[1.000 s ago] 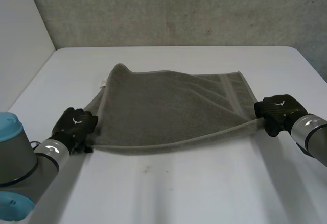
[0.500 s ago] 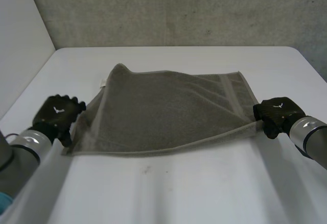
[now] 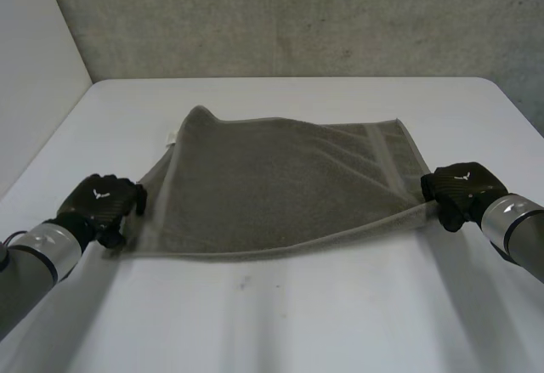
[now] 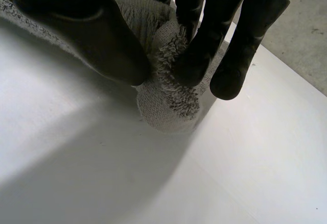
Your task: Fold the towel.
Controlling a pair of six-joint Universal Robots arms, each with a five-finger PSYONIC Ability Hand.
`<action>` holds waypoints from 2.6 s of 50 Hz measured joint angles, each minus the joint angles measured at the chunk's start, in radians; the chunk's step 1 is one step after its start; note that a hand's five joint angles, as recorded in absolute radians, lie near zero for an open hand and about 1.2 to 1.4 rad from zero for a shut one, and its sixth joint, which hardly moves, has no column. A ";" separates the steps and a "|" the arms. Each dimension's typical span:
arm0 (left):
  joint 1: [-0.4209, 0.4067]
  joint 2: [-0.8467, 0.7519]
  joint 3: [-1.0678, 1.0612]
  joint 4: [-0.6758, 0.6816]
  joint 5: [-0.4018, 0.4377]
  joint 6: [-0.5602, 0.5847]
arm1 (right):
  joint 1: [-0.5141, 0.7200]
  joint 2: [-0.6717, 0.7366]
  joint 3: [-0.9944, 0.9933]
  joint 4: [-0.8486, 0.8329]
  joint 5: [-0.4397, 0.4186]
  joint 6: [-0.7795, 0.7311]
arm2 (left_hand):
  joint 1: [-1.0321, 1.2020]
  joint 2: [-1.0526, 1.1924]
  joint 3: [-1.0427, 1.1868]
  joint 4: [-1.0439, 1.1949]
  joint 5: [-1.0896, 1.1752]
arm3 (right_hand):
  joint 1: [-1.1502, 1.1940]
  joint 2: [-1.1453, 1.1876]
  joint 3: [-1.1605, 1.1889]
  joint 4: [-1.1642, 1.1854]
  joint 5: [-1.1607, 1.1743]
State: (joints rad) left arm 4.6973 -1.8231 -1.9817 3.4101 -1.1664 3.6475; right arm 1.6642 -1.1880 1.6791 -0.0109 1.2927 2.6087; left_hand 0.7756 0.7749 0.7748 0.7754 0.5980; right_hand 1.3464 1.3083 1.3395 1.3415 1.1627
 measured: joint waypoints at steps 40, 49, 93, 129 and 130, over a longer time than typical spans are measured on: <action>-0.010 -0.173 0.098 -0.016 -0.006 0.073 | 0.001 0.022 0.000 -0.009 0.000 -0.002 | -0.006 -0.006 -0.006 -0.008 -0.012 | 0.000 0.000 0.000 0.000 0.000; -0.018 -0.170 0.120 -0.016 -0.005 0.064 | 0.004 0.027 0.001 -0.009 0.000 -0.003 | 0.016 0.016 0.017 0.016 0.011 | 0.000 0.000 0.000 0.000 0.000; -0.037 -0.126 0.088 -0.026 -0.001 0.016 | 0.005 0.027 -0.005 -0.002 0.002 -0.026 | 0.385 0.415 0.414 0.414 0.399 | 0.000 0.000 0.000 0.000 0.000; 0.021 0.329 0.036 -0.297 0.103 0.031 | -0.183 -0.254 -0.140 0.553 -0.083 -0.369 | 0.419 0.442 0.441 0.441 0.432 | 0.000 0.000 0.000 0.000 0.000; 0.010 0.293 0.056 -0.288 0.101 0.032 | -0.177 -0.224 -0.157 0.550 -0.081 -0.367 | 0.420 0.442 0.441 0.441 0.432 | 0.000 0.000 0.000 0.000 0.000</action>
State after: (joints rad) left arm 4.7077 -1.5301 -1.9257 3.1216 -1.0652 3.6798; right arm 1.4872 -1.4118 1.5222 0.5392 1.2122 2.2415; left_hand 1.1955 1.2171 1.2161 1.2168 1.0296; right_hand 1.3465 1.3084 1.3395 1.3415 1.1627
